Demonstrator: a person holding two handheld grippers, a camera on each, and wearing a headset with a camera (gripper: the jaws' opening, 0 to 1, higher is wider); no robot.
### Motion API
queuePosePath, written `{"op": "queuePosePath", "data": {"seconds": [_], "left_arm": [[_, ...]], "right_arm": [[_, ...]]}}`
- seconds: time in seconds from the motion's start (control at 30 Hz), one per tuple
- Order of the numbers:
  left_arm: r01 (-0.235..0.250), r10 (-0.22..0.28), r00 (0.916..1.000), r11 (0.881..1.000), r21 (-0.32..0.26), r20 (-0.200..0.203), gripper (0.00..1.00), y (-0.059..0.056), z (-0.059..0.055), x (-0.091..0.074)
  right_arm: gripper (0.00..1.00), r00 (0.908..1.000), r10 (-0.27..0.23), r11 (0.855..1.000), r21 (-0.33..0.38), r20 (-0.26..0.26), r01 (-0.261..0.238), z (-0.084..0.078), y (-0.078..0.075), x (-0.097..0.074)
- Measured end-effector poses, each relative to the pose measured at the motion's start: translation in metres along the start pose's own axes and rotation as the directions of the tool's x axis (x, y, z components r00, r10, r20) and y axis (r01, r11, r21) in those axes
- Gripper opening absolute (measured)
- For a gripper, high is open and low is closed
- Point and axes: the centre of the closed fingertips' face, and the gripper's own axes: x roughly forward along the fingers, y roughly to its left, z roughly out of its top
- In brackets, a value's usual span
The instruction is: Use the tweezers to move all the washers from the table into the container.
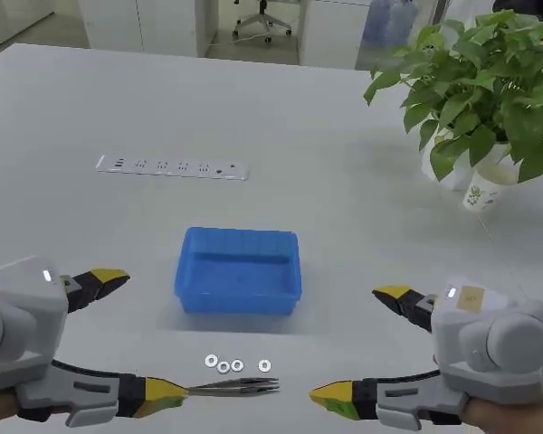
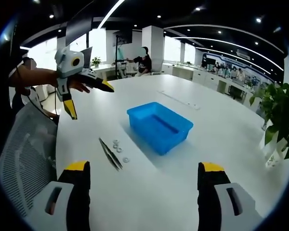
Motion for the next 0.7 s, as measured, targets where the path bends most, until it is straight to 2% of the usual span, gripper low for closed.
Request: {"op": "queuePosePath", "data": {"seconds": [0.33, 0.7], "left_arm": [[0.034, -0.033, 0.9991, 0.999, 0.04, -0.025, 0.9, -0.003, -0.006, -0.001], [0.079, -0.073, 0.9947, 0.993, 0.091, -0.072, 0.84, -0.005, -0.013, 0.001]], "right_arm": [[0.85, 0.9982, 0.053, 0.997, -0.06, -0.027, -0.055, 0.002, 0.005, 0.008], [0.81, 0.9902, 0.118, 0.985, -0.118, -0.073, -0.127, 0.0, 0.012, 0.021]]}}
